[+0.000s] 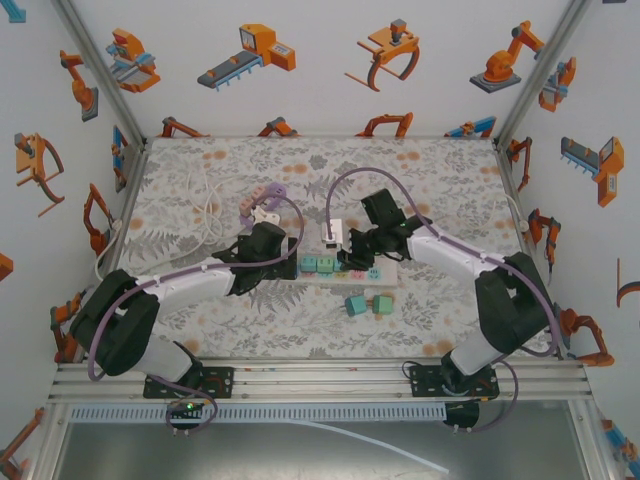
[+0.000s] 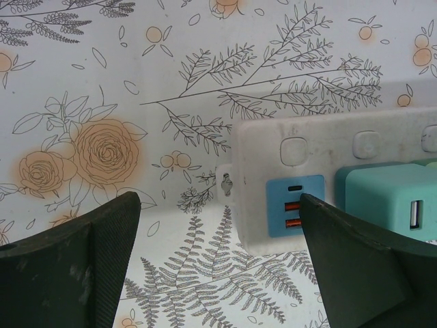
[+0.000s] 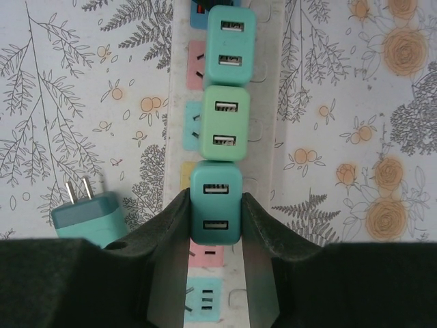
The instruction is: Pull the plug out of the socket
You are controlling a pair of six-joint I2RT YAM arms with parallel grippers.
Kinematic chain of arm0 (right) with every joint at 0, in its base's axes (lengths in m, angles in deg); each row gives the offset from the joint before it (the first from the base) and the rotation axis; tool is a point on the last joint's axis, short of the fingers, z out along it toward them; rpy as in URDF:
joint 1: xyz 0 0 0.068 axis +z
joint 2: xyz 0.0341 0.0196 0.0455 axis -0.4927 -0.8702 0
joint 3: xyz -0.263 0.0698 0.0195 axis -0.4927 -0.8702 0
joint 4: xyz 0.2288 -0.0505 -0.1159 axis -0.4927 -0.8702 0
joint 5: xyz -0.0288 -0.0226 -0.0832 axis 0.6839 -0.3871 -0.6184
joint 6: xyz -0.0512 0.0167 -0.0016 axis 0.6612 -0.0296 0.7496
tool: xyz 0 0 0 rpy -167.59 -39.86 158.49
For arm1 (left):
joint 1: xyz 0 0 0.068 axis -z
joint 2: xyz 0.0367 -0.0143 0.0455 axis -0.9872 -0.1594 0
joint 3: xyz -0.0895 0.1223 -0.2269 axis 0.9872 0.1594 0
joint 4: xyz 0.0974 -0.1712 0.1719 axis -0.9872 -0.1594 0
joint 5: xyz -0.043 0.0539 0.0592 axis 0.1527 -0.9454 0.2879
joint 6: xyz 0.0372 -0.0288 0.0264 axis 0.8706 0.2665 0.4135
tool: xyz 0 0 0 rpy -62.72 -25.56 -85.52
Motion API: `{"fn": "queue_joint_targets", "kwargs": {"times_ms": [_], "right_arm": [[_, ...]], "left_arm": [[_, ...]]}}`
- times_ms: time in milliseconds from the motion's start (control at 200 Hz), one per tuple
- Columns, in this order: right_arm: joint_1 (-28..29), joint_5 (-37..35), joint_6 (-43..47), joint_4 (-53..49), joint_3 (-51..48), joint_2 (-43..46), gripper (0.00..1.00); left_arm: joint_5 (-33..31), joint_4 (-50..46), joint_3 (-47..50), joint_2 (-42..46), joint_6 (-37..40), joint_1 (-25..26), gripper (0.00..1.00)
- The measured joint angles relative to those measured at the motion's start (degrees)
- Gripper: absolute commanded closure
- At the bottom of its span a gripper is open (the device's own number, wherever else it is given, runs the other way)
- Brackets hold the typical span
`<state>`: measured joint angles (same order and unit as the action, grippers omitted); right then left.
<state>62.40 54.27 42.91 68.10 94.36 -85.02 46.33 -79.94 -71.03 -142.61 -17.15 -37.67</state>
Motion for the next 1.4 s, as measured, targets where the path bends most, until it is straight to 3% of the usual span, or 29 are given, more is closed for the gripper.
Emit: {"fn": "queue_joint_targets", "kwargs": {"times_ms": [350, 496, 761, 936, 1137, 1272, 1397], "right_arm": [[-0.35, 0.81, -3.34, 2.16, -2.38, 7.19, 0.96], [-1.55, 0.76, -15.76, 9.05, -6.78, 13.11, 0.96], [-5.95, -5.46, -47.01, 21.84, -18.67, 26.27, 0.98], [-12.2, -10.38, -63.8, 18.25, -20.06, 34.38, 0.98], [-23.85, -8.33, -79.28, 8.94, -20.06, 37.48, 0.96], [-31.65, -4.92, -85.53, 2.58, -21.24, 36.81, 0.95], [-35.15, -4.48, -88.63, -0.83, -24.83, 37.03, 0.94]], "left_arm": [[-0.33, -1.97, 0.02, 1.33, 0.0, -0.04, 0.09], [1.25, -4.42, 0.31, 5.53, 1.49, -0.02, 0.05], [9.49, -2.21, 0.63, 18.08, 7.72, 0.46, 0.01], [20.63, 0.81, 2.67, 26.18, 11.87, 1.01, 0.02], [33.44, 3.06, 3.5, 30.99, 15.52, 2.51, 0.03], [38.01, 1.31, 2.62, 31.87, 17.99, 5.03, 0.03], [39.69, -0.68, 1.36, 32.59, 19.93, 8.13, 0.03]]}}
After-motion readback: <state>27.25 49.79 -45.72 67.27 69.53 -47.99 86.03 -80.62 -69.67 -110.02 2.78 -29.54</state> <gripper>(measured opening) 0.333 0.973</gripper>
